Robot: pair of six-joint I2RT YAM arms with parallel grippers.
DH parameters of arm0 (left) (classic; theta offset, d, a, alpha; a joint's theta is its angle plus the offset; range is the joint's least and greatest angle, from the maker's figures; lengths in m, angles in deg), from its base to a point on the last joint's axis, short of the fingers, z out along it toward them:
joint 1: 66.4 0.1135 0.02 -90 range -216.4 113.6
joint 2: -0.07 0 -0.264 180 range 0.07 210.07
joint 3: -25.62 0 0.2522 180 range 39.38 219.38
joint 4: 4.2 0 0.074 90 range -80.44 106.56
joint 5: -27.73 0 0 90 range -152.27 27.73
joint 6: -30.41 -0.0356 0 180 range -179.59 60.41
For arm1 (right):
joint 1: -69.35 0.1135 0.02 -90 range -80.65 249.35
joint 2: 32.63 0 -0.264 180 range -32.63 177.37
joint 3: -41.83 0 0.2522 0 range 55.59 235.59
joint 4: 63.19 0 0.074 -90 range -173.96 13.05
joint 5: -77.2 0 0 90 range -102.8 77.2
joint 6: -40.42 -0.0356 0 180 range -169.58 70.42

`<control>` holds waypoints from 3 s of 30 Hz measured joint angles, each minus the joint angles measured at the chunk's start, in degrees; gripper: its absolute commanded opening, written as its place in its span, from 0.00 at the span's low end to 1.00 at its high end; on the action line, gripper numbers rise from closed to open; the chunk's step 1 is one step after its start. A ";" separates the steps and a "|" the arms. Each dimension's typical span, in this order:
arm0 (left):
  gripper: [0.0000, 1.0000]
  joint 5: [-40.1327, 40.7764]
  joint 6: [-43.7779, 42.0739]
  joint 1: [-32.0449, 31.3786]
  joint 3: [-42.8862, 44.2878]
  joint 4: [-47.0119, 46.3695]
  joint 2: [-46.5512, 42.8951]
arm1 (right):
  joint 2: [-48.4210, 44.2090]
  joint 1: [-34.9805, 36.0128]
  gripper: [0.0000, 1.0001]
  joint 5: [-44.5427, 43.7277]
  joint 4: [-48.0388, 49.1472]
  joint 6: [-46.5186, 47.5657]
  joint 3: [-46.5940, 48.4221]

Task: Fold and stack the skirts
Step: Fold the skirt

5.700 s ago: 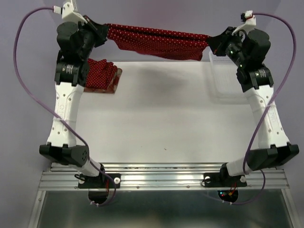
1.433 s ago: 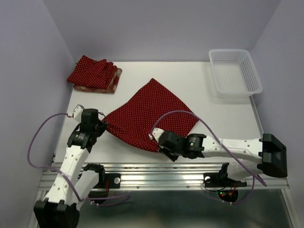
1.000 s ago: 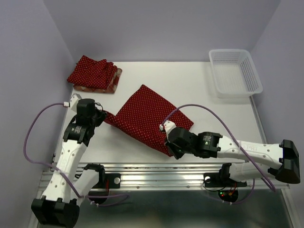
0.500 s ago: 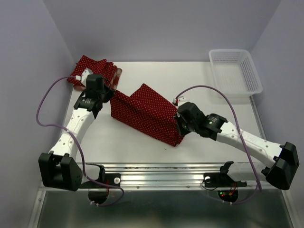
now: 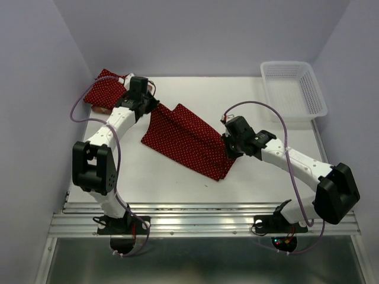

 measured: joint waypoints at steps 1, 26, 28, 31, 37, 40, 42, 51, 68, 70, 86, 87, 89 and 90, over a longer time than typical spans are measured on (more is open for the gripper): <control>0.00 0.00 -0.22 -0.20 1.01 -0.09 1.46 | 0.39 -0.48 0.01 0.33 0.24 0.00 0.00; 0.45 0.31 -7.28 -7.72 32.98 3.15 36.81 | 11.15 -12.31 0.67 2.89 1.51 -6.86 0.66; 0.95 0.42 -7.76 -7.98 34.18 3.91 37.59 | 11.13 -12.31 0.76 1.38 0.90 -7.04 1.68; 0.99 0.76 -9.11 -8.26 35.15 4.26 37.57 | 10.56 -12.31 1.00 -0.94 0.57 -6.82 3.39; 0.99 2.45 -12.17 -9.01 34.16 4.79 34.07 | 4.15 -12.31 1.00 -3.67 0.48 -6.16 3.72; 0.99 3.89 -13.29 -9.22 29.83 4.90 28.44 | 0.07 -12.35 1.00 0.28 2.43 -5.62 2.25; 0.99 5.64 -14.10 -9.33 24.92 4.74 23.17 | -3.10 -12.37 1.00 5.05 3.76 -5.53 0.02; 0.99 2.89 -23.74 -7.37 8.59 1.99 12.92 | -10.49 -12.35 1.00 18.64 9.55 -10.27 -11.69; 0.99 -9.09 -36.24 -2.12 7.26 -0.59 23.30 | -3.61 -12.35 1.00 14.71 19.32 -24.37 -20.94; 0.99 -9.55 -36.17 -2.10 6.60 -1.11 23.39 | -3.61 -12.35 1.00 13.92 21.70 -26.14 -22.12; 0.99 -11.74 -32.17 -1.14 -5.42 -11.63 17.68 | 13.92 -13.44 1.00 10.19 29.05 -25.97 -9.44; 0.99 -11.82 -31.76 -1.05 -6.54 -12.04 16.94 | 15.45 -13.81 1.00 9.86 29.11 -25.18 -7.72; 0.99 -11.96 -30.58 -0.83 -9.53 -13.44 15.04 | 18.16 -14.73 1.00 9.55 29.14 -23.06 -4.76; 0.99 -11.96 -29.92 -0.70 -10.88 -13.79 13.94 | 19.58 -15.39 1.00 9.53 29.09 -21.75 -3.15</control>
